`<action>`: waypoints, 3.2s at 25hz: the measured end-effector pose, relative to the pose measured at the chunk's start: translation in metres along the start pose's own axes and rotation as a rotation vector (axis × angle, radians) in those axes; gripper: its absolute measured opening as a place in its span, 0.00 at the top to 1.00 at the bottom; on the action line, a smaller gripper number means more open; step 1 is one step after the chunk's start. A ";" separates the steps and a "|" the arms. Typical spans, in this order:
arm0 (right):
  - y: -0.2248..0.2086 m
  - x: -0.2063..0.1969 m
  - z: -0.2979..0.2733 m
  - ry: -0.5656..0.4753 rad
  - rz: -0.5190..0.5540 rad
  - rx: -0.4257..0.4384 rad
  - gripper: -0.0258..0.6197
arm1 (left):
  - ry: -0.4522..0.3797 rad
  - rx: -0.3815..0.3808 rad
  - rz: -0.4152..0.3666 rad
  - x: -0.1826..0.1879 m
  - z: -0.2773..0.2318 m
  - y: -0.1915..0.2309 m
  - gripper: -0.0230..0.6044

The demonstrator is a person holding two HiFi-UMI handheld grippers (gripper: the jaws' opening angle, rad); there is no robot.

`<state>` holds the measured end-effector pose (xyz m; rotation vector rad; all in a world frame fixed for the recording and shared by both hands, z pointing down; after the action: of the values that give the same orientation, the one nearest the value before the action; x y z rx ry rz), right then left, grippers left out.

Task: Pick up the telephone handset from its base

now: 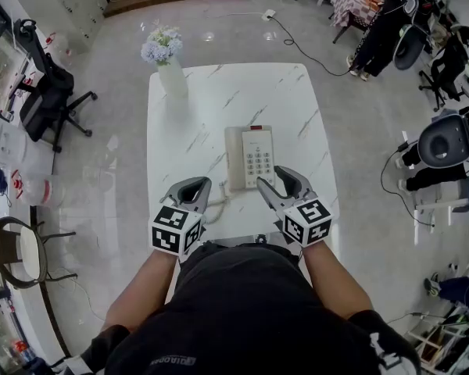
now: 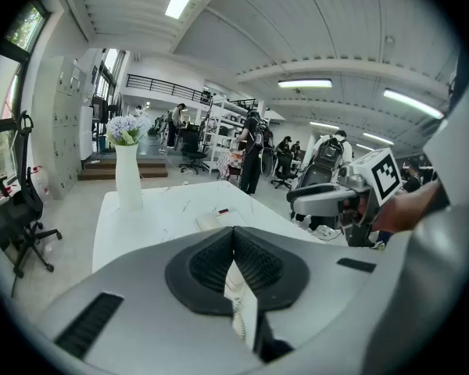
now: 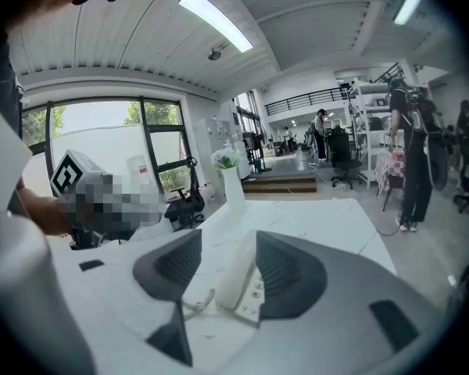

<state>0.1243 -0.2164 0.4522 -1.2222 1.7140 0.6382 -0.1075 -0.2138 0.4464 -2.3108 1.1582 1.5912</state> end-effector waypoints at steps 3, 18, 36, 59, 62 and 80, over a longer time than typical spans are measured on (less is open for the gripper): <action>-0.003 0.000 0.001 0.002 -0.013 -0.016 0.65 | 0.000 0.000 -0.001 0.001 0.000 0.000 0.96; -0.004 0.002 -0.017 0.038 -0.029 -0.034 0.65 | -0.001 0.009 0.009 0.000 0.003 0.011 0.96; 0.026 -0.032 -0.132 0.296 -0.039 -0.116 0.65 | -0.026 0.060 0.064 -0.024 0.044 0.041 0.96; 0.029 -0.062 -0.193 0.484 -0.099 -0.309 0.62 | -0.011 0.073 0.096 -0.036 0.068 0.069 0.96; 0.034 -0.064 -0.194 0.470 -0.050 -0.350 0.61 | -0.009 0.070 0.101 -0.037 0.066 0.071 0.96; 0.030 -0.065 -0.191 0.454 -0.138 -0.366 0.63 | -0.014 0.062 0.125 -0.041 0.066 0.064 0.96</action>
<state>0.0320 -0.3304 0.5940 -1.8377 1.9069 0.6431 -0.2049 -0.2055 0.4711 -2.2255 1.3535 1.5842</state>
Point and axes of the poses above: the fingertips, and each gripper's own axes: z backward along the fingers, y to its left, x out of its top, the point moved 8 cm from there along z, backward along the fingers, and after that the axes turned 14 degrees about -x, right-handed, at the moved point
